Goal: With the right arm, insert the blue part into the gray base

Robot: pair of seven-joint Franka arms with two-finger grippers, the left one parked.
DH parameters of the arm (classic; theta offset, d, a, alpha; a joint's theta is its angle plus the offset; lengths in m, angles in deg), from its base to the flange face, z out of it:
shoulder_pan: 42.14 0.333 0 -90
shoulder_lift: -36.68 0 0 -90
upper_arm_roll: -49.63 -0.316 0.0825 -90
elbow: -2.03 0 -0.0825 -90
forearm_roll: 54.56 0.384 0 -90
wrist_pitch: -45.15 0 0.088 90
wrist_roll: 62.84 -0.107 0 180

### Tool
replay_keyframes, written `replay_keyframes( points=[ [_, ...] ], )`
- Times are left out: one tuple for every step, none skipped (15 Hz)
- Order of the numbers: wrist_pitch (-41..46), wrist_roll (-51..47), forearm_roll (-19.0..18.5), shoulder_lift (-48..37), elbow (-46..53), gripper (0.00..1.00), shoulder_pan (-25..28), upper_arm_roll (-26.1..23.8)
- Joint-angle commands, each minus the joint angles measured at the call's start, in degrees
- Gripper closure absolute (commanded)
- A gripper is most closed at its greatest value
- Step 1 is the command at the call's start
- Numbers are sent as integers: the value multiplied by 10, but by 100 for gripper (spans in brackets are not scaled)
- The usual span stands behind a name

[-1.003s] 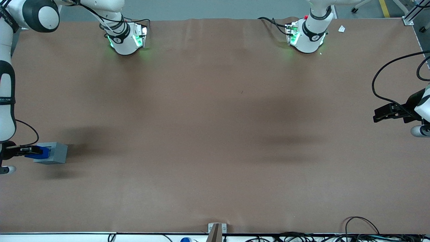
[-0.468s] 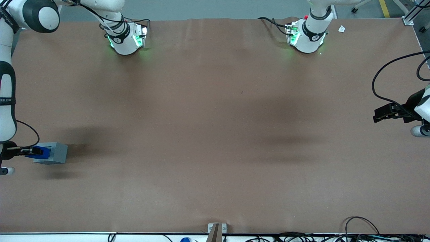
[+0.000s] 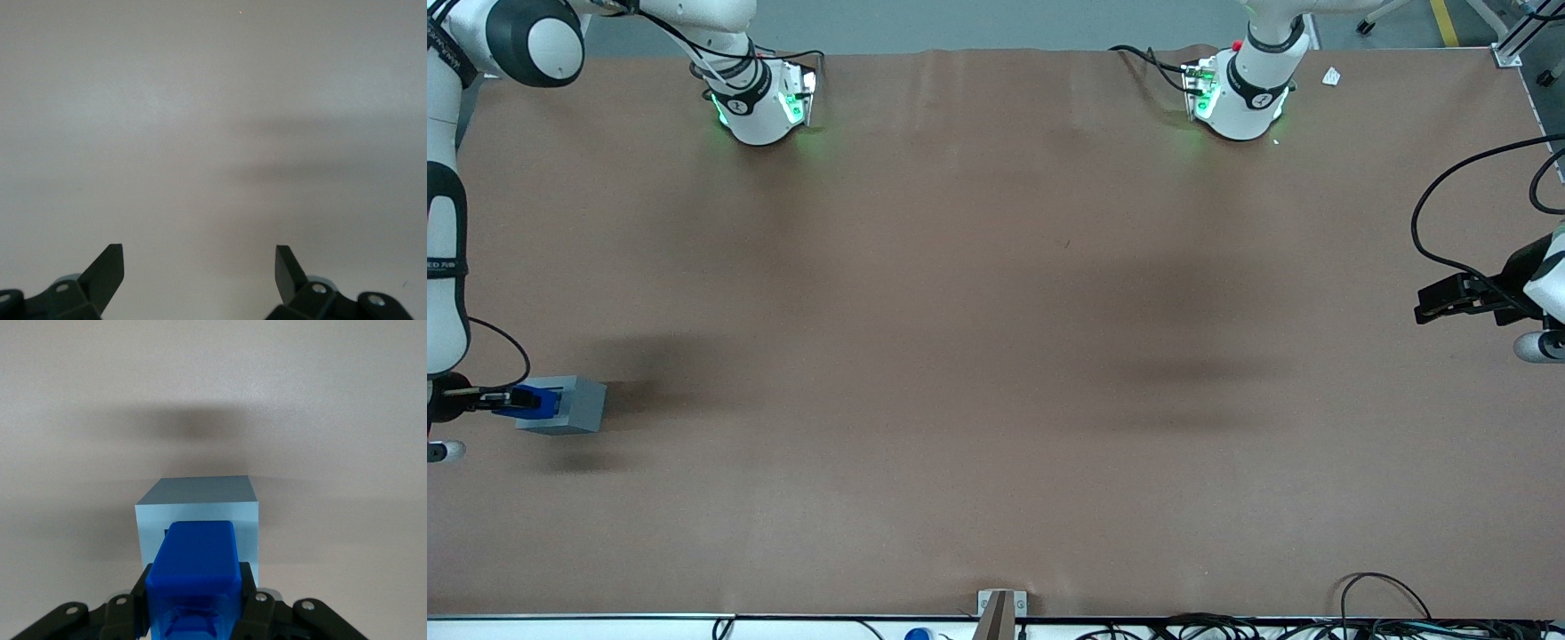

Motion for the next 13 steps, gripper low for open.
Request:
replay_keyframes(
  points=[
    [8,-9,2,6,12,100,-2,-4],
    [8,-10,3,6,11,100,-2,-4],
    [8,-10,4,5,11,100,-3,-4],
    [8,-10,4,5,11,100,-4,-4],
    [8,-10,4,5,11,100,-4,-4],
    [8,-10,4,5,6,100,-4,-4],
    [8,-10,4,5,1,100,-3,-4],
    [9,-13,4,3,-4,100,-3,-4],
    [9,-17,4,1,-7,100,-2,-4],
    [13,-18,4,-2,-7,100,-2,-4],
    [21,-17,4,-2,-7,100,-1,-4],
    [22,-17,3,-2,-7,100,0,-4],
    [22,-16,3,-2,-7,100,0,-4]
  ],
)
